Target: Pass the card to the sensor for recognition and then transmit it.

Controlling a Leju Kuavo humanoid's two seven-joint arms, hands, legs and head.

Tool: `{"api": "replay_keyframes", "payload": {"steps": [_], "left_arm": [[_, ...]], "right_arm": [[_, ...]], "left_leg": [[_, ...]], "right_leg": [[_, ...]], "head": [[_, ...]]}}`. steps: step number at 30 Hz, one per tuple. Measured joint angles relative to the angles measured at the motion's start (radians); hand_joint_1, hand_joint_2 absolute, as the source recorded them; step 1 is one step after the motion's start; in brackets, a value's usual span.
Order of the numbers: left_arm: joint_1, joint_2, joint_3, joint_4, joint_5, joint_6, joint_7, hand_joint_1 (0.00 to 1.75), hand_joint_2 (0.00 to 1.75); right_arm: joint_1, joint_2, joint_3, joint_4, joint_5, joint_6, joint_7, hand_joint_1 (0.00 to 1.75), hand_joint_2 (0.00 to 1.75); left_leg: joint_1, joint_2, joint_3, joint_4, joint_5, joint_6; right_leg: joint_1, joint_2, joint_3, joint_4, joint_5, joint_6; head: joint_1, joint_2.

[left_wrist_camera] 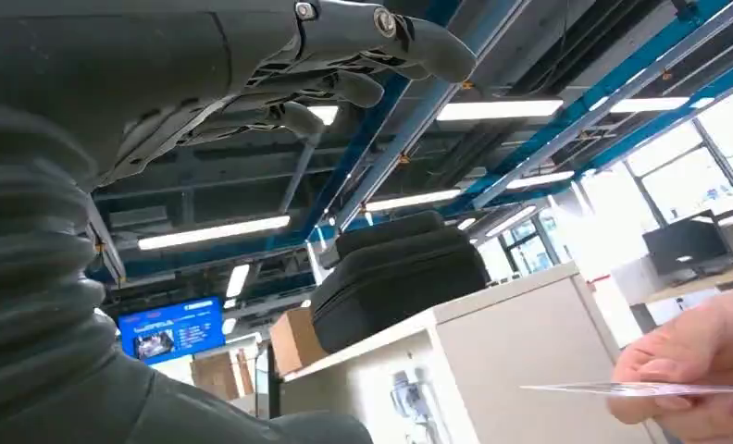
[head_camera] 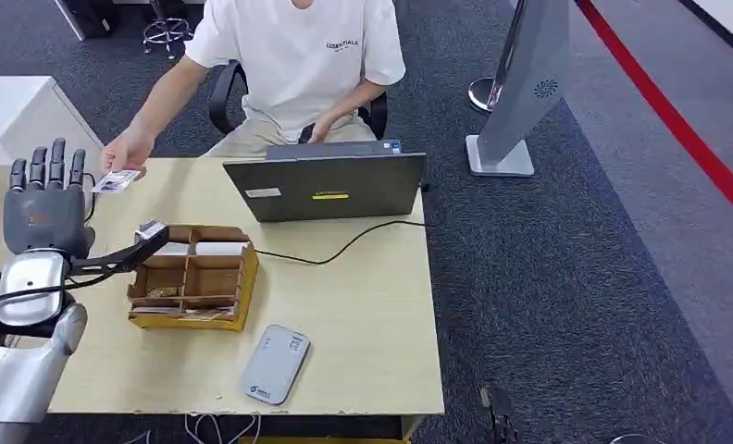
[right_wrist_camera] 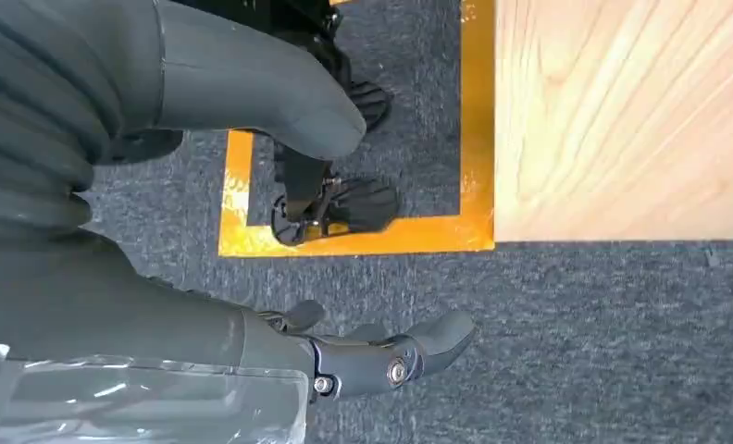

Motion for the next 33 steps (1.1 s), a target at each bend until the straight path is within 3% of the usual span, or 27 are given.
{"api": "replay_keyframes", "payload": {"steps": [18, 19, 20, 21, 33], "left_arm": [[0.001, -0.036, -0.057, -0.041, 0.000, -0.009, 0.006, 0.00, 1.75], [0.002, -0.036, -0.058, -0.042, 0.000, -0.008, 0.006, 0.61, 1.75], [0.002, -0.036, -0.058, -0.042, 0.000, -0.008, 0.006, 0.61, 1.75], [0.004, -0.036, -0.059, -0.044, 0.000, -0.008, 0.004, 1.75, 1.75], [0.032, -0.036, -0.062, -0.088, 0.000, -0.012, -0.021, 1.75, 1.75]], "right_arm": [[0.012, 0.000, -0.013, 0.000, 0.017, -0.006, -0.015, 0.00, 1.75], [0.012, 0.000, -0.016, 0.000, 0.017, -0.006, -0.016, 0.00, 1.75], [0.013, 0.000, -0.018, 0.000, 0.018, -0.006, -0.016, 0.00, 1.75], [0.013, 0.000, -0.019, 0.000, 0.018, -0.006, -0.017, 0.00, 1.75], [0.023, 0.000, -0.030, 0.000, 0.022, -0.006, -0.023, 0.00, 1.75]], "left_leg": [[0.000, 0.000, -0.001, 0.000, 0.000, 0.000], [0.000, 0.000, -0.001, 0.000, 0.000, 0.000], [0.000, 0.000, -0.001, 0.000, 0.000, 0.000], [0.000, 0.000, -0.001, 0.000, 0.000, 0.000], [0.000, 0.000, -0.001, 0.000, 0.000, 0.000]], "right_leg": [[0.000, 0.000, 0.000, 0.000, 0.000, 0.000], [0.000, 0.000, 0.000, 0.000, 0.000, 0.000], [0.000, 0.000, 0.000, 0.000, 0.000, 0.000], [0.000, 0.000, 0.000, 0.000, 0.000, 0.000], [0.000, 0.000, 0.000, 0.000, 0.000, 0.000]], "head": [[0.000, 0.000], [0.000, 0.000], [0.000, 0.000], [0.000, 0.000], [0.000, 0.000]]}}
